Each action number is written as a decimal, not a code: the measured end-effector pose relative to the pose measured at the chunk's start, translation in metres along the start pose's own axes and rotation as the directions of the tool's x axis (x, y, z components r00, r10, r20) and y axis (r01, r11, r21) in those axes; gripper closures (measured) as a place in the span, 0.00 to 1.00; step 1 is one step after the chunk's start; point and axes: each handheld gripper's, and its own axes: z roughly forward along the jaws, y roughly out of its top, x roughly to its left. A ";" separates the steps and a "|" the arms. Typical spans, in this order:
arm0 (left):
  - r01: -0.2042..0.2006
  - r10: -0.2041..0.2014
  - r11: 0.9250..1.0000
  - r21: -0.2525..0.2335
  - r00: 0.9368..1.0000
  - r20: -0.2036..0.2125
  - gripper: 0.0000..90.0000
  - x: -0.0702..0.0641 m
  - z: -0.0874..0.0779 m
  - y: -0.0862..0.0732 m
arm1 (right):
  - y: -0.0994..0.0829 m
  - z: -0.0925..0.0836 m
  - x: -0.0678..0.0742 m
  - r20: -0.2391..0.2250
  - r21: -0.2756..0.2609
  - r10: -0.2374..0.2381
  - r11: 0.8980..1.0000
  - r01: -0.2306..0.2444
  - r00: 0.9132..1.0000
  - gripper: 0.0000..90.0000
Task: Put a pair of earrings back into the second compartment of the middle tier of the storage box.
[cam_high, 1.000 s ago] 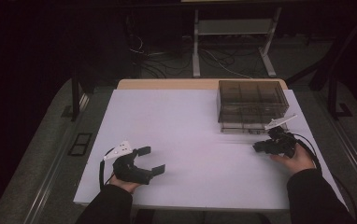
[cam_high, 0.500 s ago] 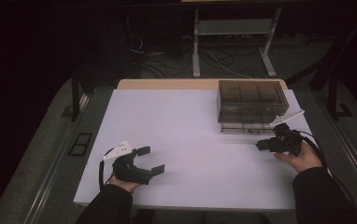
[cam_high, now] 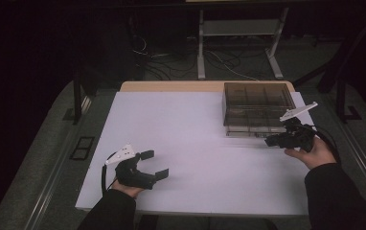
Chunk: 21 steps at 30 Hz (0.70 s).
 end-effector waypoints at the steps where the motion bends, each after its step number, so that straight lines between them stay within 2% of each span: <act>1: 0.000 0.000 1.000 0.000 1.000 0.000 0.00 0.000 0.000 0.000 | 0.002 -0.001 0.000 -0.001 0.000 0.002 1.000 -0.002 1.000 0.86; 9: -0.001 0.001 1.000 0.001 1.000 0.001 0.00 0.000 0.000 0.000 | 0.017 -0.005 -0.002 0.024 0.004 -0.011 1.000 0.011 1.000 0.86; 21: -0.002 0.002 1.000 0.002 1.000 0.002 0.00 0.000 0.000 0.000 | 0.036 0.000 -0.013 0.044 -0.005 0.011 1.000 -0.010 0.999 0.86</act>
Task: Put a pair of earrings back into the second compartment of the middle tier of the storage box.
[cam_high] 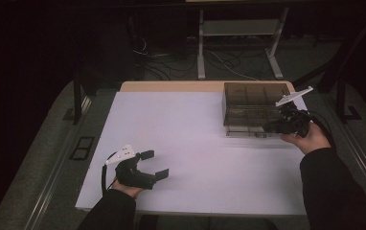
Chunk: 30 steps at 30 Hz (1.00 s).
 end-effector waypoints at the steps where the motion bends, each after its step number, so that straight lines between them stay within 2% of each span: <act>1: 0.000 0.000 1.000 0.000 1.000 0.000 0.00 0.000 0.000 0.000 | 0.001 0.001 -0.001 0.000 -0.003 0.007 1.000 -0.007 1.000 0.86; 13: -0.002 0.002 1.000 0.000 1.000 0.002 0.00 0.000 0.000 0.000 | 0.005 0.016 -0.016 0.022 -0.023 0.061 0.998 -0.061 0.998 0.86; 30: -0.002 0.002 1.000 0.002 1.000 0.005 0.00 0.000 0.001 0.000 | 0.005 0.034 -0.024 0.023 -0.038 0.092 0.995 -0.091 0.996 0.86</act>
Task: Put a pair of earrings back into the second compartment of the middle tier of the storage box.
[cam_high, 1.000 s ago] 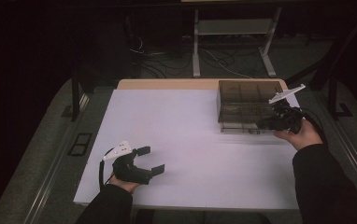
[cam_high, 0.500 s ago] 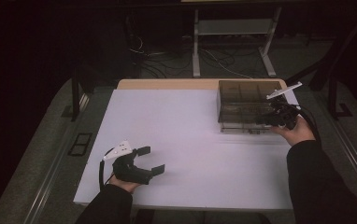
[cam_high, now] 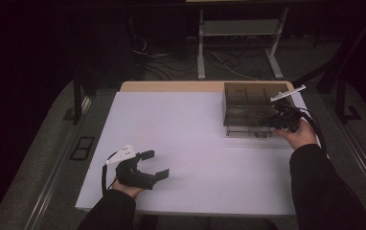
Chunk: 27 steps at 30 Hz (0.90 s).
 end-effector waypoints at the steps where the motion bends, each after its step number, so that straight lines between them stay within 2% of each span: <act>1: 0.000 0.000 1.000 0.001 1.000 0.000 0.00 0.000 0.000 0.000 | 0.000 0.002 0.000 -0.001 -0.002 0.003 1.000 -0.003 1.000 0.86; 9: -0.002 0.002 1.000 0.001 1.000 0.001 0.00 0.000 0.000 0.000 | -0.004 0.016 -0.001 -0.004 -0.004 0.025 1.000 -0.025 1.000 0.86; 18: -0.004 0.004 1.000 0.002 1.000 0.004 0.00 0.000 0.000 0.000 | -0.005 0.025 -0.005 -0.008 -0.003 0.044 0.999 -0.044 0.999 0.86; 27: -0.004 0.004 1.000 0.003 1.000 0.004 0.00 0.000 0.000 0.000 | -0.004 0.018 -0.001 -0.006 -0.016 0.047 0.999 -0.047 0.999 0.75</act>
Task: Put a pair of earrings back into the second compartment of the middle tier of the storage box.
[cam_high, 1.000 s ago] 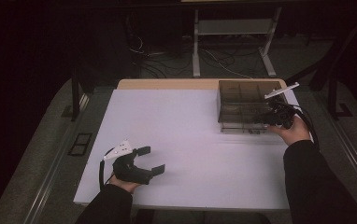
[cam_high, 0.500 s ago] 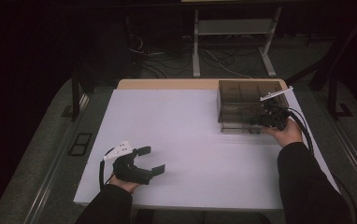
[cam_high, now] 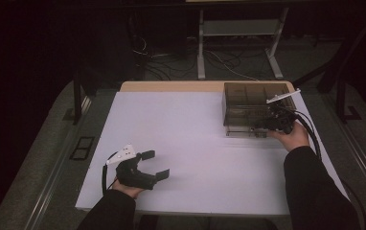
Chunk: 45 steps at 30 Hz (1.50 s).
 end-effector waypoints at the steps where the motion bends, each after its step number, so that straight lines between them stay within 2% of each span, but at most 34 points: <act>1: 0.001 -0.001 1.000 0.000 1.000 0.000 0.00 0.000 0.000 0.000 | 0.000 -0.002 0.000 0.000 -0.003 0.003 1.000 -0.003 1.000 0.73; 7: 0.001 -0.001 1.000 0.000 1.000 0.000 0.00 0.000 0.000 0.000 | 0.001 -0.012 0.004 0.000 -0.030 0.017 0.999 -0.017 1.000 0.53; 14: 0.002 -0.002 1.000 -0.001 1.000 0.000 0.00 0.000 0.000 0.000 | 0.000 -0.023 0.012 0.006 -0.034 0.021 0.999 -0.020 1.000 0.30; 17: 0.002 -0.002 1.000 -0.001 1.000 0.000 0.00 0.000 0.000 0.000 | 0.000 -0.028 0.015 -0.008 -0.046 0.024 0.999 -0.024 1.000 0.22; 19: 0.003 -0.003 1.000 -0.002 1.000 0.000 0.00 0.000 0.000 0.000 | -0.002 -0.031 0.017 -0.020 -0.056 0.031 0.998 -0.032 0.999 0.20; 21: 0.002 -0.002 1.000 -0.001 1.000 -0.001 0.00 0.000 0.000 0.000 | -0.004 -0.033 0.019 -0.025 -0.066 0.037 0.997 -0.039 0.999 0.11; 23: 0.002 -0.002 1.000 -0.001 1.000 -0.001 0.00 0.000 0.000 0.000 | -0.007 -0.036 0.021 -0.035 -0.075 0.038 0.996 -0.040 0.999 0.11; 25: 0.002 -0.002 1.000 -0.002 1.000 0.000 0.00 0.000 0.000 0.000 | -0.011 -0.039 0.024 -0.037 -0.093 0.041 0.995 -0.044 0.998 0.01; 34: 0.002 -0.002 1.000 -0.003 1.000 -0.001 0.00 0.000 0.000 0.000 | -0.025 -0.051 0.036 -0.078 -0.115 0.039 0.992 -0.048 0.996 0.00; 45: 0.003 -0.003 1.000 -0.004 1.000 -0.002 0.00 -0.001 0.000 0.000 | -0.043 -0.055 0.053 -0.110 -0.140 0.006 0.990 -0.022 0.994 0.00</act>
